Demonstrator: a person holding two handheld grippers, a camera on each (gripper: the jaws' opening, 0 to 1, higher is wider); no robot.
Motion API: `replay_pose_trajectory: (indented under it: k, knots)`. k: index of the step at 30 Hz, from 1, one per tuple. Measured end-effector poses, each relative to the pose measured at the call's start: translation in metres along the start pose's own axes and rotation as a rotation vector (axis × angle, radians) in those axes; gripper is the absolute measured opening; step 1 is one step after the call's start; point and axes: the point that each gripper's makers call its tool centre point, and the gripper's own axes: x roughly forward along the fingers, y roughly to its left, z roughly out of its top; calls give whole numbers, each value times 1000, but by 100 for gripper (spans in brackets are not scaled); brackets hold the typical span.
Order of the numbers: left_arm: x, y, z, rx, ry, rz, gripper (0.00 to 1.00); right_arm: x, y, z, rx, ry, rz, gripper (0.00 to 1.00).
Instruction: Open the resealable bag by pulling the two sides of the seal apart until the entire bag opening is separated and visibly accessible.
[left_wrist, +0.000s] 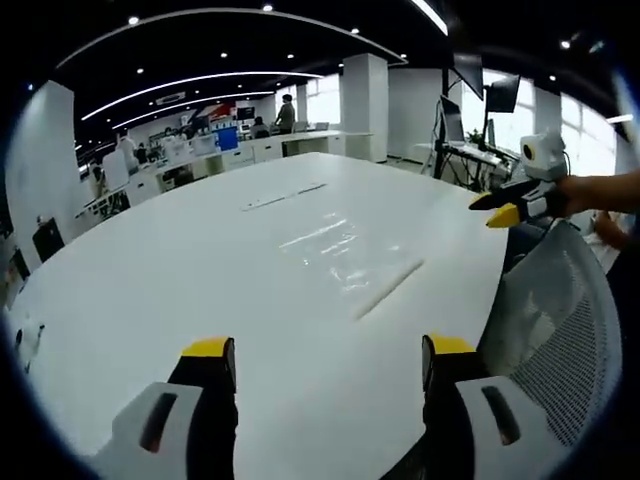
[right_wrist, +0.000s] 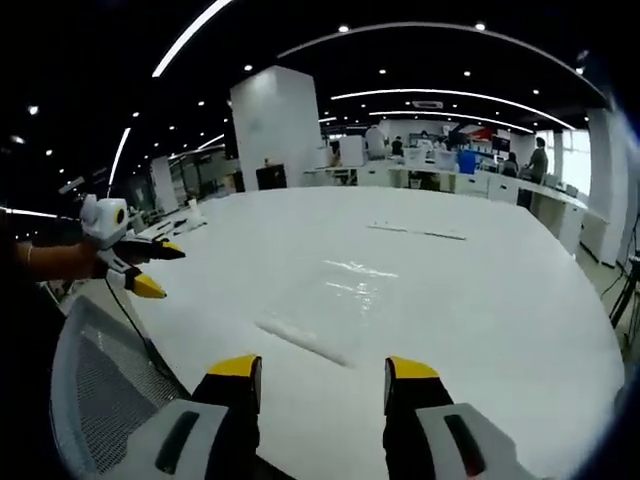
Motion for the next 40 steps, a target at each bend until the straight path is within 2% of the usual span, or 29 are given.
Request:
replay_pose_trajectory:
  k: [4,11,13,16,18,21,27,31,40]
  knots:
    - [3,-6,-3,5,13,-19,75,2,5,-1,-3,11,23,48]
    - [2,-14,-1,3,7,-32,78,5,9,3,14,-16,39,48]
    - [2,-14,-5,32,29,-22,78,6,11,1,8,-7,48,49]
    - [2,-15,-3,33,21,-27,81,7,12,3,-17,-14,46,55]
    - [1,-15,3,19,-14,-23,83,8,12,3,-49,-19,34,59]
    - [0,-14,4,21,-22,-12,89,8,13,3,-81,-15,22,67]
    - [-1,-10,10,-21,-58,1,99,7,9,8,-78,-43,7,75]
    - [-2,-10,10,-37,-59,-3,98,7,7,9,-72,-47,-1,78]
    - [-1,-12,6,-41,-48,-12,97,8,8,8,-77,-41,4,77]
